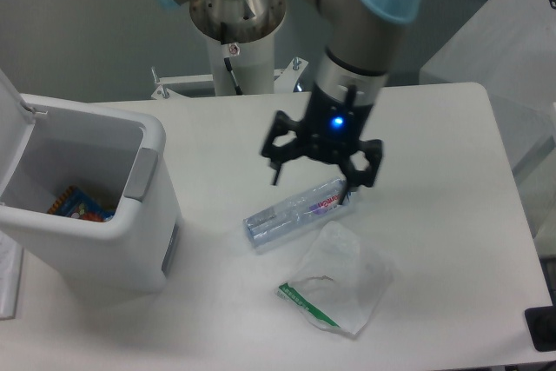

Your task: Open the trash can

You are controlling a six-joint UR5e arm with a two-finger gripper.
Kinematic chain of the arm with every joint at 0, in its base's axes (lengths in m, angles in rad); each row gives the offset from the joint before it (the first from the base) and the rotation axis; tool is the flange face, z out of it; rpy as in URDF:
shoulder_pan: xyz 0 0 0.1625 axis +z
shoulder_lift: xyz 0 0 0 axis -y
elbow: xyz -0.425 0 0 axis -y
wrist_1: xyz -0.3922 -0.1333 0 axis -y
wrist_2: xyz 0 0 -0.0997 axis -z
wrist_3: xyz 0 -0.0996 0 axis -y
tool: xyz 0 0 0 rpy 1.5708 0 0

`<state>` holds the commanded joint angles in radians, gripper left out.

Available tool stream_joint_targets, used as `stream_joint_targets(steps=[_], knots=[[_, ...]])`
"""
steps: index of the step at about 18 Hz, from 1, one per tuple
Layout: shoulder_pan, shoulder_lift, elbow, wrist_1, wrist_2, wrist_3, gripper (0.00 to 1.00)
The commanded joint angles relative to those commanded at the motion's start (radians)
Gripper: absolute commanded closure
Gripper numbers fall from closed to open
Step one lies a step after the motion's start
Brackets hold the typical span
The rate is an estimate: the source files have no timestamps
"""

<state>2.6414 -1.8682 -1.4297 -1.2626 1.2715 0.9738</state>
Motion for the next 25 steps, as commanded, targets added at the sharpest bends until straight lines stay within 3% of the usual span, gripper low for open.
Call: stream_joint_targets(steps=[3,6,11,16,25], knots=[[0.034,-0.068,0.026,0.031,0.046,0.084,0.0],[0.06,-0.106,0.066,0.032,0.118,0.207,0.0],[0.091,-0.161,0.095,0.034,0.14,0.358,0.0],[0.115,-0.184,0.101,0.034,0.164,0.465,0.0],[0.114,-0.2,0.098,0.049,0.2,0.497,0.0]])
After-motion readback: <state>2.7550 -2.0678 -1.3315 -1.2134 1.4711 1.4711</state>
